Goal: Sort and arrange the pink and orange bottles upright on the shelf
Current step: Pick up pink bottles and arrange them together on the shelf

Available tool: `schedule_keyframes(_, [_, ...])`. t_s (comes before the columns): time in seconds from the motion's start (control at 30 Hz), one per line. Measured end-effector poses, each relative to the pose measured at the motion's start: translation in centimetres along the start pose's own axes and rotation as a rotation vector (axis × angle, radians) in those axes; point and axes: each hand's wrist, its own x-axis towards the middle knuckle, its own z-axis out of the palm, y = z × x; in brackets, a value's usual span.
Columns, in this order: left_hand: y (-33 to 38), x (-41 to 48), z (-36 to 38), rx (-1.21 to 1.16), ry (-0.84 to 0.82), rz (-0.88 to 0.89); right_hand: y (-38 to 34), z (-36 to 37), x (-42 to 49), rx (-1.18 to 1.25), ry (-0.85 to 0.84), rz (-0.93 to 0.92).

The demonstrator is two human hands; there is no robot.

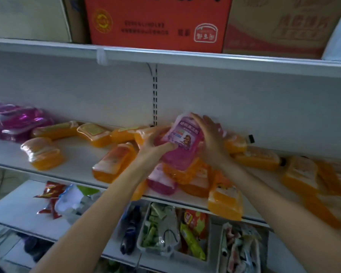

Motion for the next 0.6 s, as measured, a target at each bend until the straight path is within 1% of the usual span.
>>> schedule_keyframes(0.07, [1.1, -0.6, -3.4, -0.064, 0.062, 0.043, -2.7, 3.0, 2.0, 0.264, -0.001, 0.086])
schedule_keyframes(0.13, [2.4, -1.4, -6.8, -0.081, 0.121, 0.097, -5.7, 6.2, 3.8, 0.473, -0.054, 0.126])
schedule_keyframes(0.2, [3.3, -2.2, -10.3, -0.023, 0.192, 0.145, -8.6, 9.2, 5.3, 0.724, -0.121, 0.156])
schedule_keyframes(0.27, [4.1, -2.8, -14.3, 0.084, 0.246, 0.173, -11.2, 11.8, 6.6, 0.929, -0.241, 0.219])
schedule_keyframes(0.33, [4.4, -3.6, -18.2, 0.199, 0.310, 0.191, -13.7, 14.9, 7.7, 0.958, -0.336, 0.231])
schedule_keyframes(0.43, [4.3, -4.4, -23.1, 0.367, 0.382, 0.209, -16.5, 19.9, 9.1, 0.815, -0.334, 0.189])
schedule_keyframes(0.5, [3.9, -4.4, -25.5, 0.424, 0.414, 0.162, -17.6, 22.6, 10.1, 0.720, -0.347, 0.147])
schedule_keyframes(0.6, [3.2, -3.6, -28.9, 0.492, 0.451, 0.121, -18.6, 26.0, 12.4, 0.668, -0.380, 0.087])
